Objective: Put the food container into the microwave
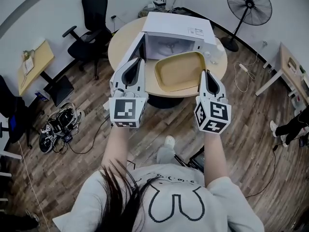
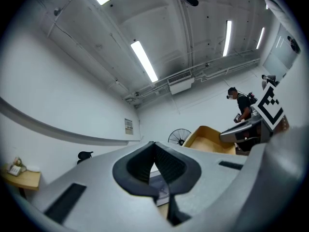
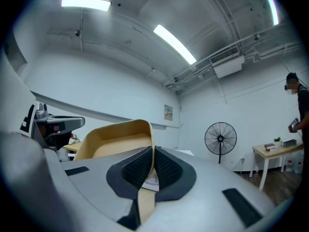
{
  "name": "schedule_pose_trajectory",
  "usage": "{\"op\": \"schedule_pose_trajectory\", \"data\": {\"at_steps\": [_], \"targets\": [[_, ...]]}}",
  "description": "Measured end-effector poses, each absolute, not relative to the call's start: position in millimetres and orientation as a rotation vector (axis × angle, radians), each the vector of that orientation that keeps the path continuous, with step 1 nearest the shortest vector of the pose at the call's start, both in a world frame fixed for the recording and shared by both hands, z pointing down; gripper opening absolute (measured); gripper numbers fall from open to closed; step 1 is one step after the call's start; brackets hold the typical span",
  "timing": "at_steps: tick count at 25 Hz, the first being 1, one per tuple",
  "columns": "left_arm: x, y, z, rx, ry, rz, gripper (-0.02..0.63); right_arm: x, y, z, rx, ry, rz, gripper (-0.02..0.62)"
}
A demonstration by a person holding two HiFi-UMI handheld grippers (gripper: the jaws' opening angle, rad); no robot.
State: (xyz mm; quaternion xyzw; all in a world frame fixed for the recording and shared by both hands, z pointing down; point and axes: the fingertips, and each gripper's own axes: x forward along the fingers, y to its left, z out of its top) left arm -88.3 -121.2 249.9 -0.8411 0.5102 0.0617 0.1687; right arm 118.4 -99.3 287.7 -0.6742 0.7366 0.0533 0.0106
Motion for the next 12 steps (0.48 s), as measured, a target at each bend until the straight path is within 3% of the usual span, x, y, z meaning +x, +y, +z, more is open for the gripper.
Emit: {"op": "schedule_pose_trajectory", "data": {"at_steps": [12], "targets": [[-55,-243,277,-2.416,1.531,0.088,0.009,151,-229,327,-2.093,2.403,0.012,0.035]]}}
